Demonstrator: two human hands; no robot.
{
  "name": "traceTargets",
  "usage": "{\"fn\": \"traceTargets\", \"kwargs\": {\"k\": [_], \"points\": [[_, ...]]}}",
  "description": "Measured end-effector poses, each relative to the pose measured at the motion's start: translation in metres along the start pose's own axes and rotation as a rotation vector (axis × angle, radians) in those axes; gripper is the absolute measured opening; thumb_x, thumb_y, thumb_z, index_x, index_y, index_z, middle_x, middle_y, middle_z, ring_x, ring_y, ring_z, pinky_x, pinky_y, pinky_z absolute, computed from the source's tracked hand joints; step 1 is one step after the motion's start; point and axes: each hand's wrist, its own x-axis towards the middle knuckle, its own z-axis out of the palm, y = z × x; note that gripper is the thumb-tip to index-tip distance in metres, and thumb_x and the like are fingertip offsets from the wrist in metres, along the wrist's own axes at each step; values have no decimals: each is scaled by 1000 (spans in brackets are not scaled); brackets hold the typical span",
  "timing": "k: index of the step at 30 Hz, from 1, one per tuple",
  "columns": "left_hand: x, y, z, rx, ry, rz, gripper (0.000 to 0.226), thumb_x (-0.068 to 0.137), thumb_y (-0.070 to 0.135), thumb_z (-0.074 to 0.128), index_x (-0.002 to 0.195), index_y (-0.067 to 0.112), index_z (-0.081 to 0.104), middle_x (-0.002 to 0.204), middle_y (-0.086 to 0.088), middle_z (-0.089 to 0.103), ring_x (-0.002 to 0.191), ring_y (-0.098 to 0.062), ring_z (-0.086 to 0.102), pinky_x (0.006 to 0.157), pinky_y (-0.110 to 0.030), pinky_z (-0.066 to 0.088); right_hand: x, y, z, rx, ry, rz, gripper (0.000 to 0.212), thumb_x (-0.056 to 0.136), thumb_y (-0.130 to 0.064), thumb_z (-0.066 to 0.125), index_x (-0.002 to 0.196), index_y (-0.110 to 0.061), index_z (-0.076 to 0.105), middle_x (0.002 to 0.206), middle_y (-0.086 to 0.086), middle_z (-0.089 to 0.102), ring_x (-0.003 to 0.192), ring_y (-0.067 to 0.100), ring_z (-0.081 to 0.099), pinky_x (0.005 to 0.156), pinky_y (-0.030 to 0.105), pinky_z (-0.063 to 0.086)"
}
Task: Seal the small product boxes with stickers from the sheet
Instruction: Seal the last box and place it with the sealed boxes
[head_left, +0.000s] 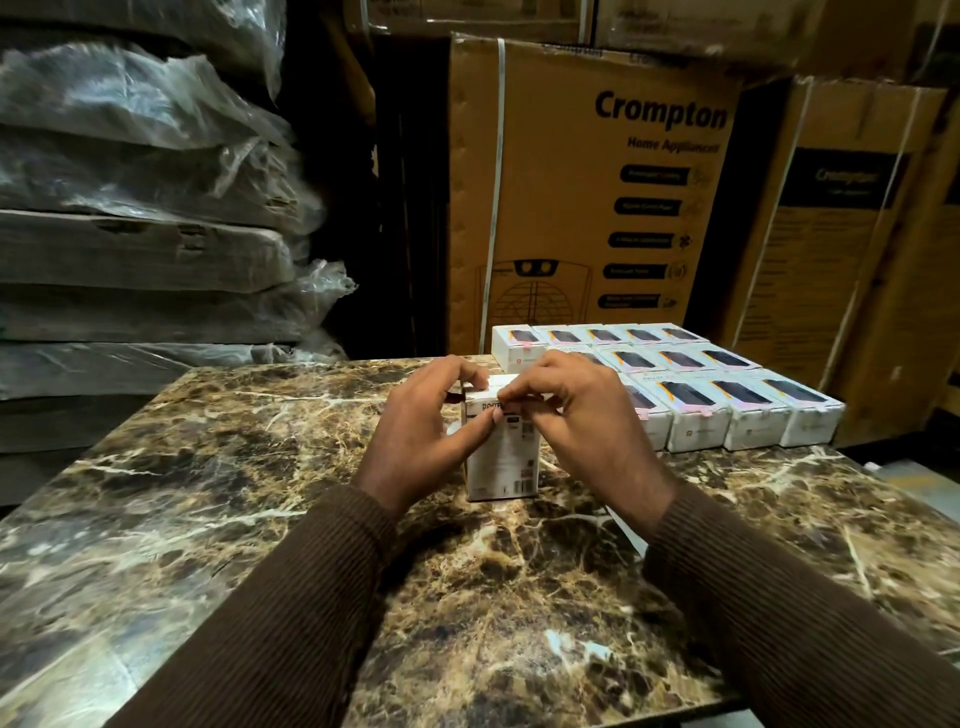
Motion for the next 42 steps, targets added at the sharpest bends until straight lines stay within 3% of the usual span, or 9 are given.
{"fn": "traceTargets", "kwargs": {"k": [3, 8, 18, 26, 34, 36, 39, 42], "points": [[0, 1, 0, 3, 5, 0, 25, 92, 30, 78, 112, 21, 64, 117, 9, 68, 111, -5, 62, 93, -31, 56, 1, 4, -6, 73, -35, 39, 36, 83, 2, 76, 100, -28, 84, 94, -15, 71, 94, 5, 65, 81, 37, 56], [0, -1, 0, 1, 9, 8, 26, 93, 32, 79, 111, 22, 64, 117, 10, 68, 112, -6, 63, 93, -36, 58, 1, 2, -5, 113, -23, 46, 18, 89, -23, 83, 106, -29, 83, 95, -15, 71, 94, 4, 65, 80, 38, 58], [-1, 0, 1, -12, 20, 10, 24, 92, 28, 80, 108, 21, 64, 117, 8, 69, 114, -7, 63, 93, -36, 58, 0, 0, -3, 72, 10, 36, 9, 86, -16, 83, 91, -23, 80, 88, -13, 71, 88, 5, 66, 77, 40, 57], [-1, 0, 0, -16, 23, 16, 24, 92, 29, 80, 109, 20, 64, 119, 7, 69, 115, -8, 63, 93, -36, 58, -2, -2, -4, 75, 19, 38, 9, 88, -21, 83, 97, -22, 81, 91, -13, 71, 90, 3, 66, 79, 35, 59], [-5, 0, -4, -25, 37, -23, 27, 92, 22, 80, 116, 17, 67, 129, 4, 67, 123, -7, 61, 100, -17, 54, -8, -1, -6, 101, 22, 19, 21, 90, -5, 74, 103, -21, 77, 105, -10, 68, 105, 8, 63, 87, 41, 59], [-8, 3, -6, -36, 26, -55, 31, 92, 18, 80, 119, 17, 65, 135, 5, 62, 127, -7, 58, 101, -15, 53, -13, -1, -10, 144, 45, 18, 16, 92, -7, 74, 103, -19, 73, 108, -8, 65, 107, 8, 62, 85, 34, 62], [-19, 6, -8, -47, 18, -152, 35, 91, 19, 78, 119, 17, 58, 132, 5, 58, 120, -4, 58, 93, -14, 56, -22, 0, -17, 144, 57, 92, 16, 93, -10, 75, 97, -20, 65, 105, -9, 60, 103, 3, 59, 74, 16, 59], [-34, 5, -11, -54, 27, -296, 31, 91, 19, 79, 107, 15, 52, 117, 5, 61, 105, -5, 64, 78, -15, 59, -35, 4, -18, 128, 6, 162, 19, 92, -14, 76, 90, -25, 62, 98, -12, 61, 95, 2, 60, 74, 19, 57]]}}
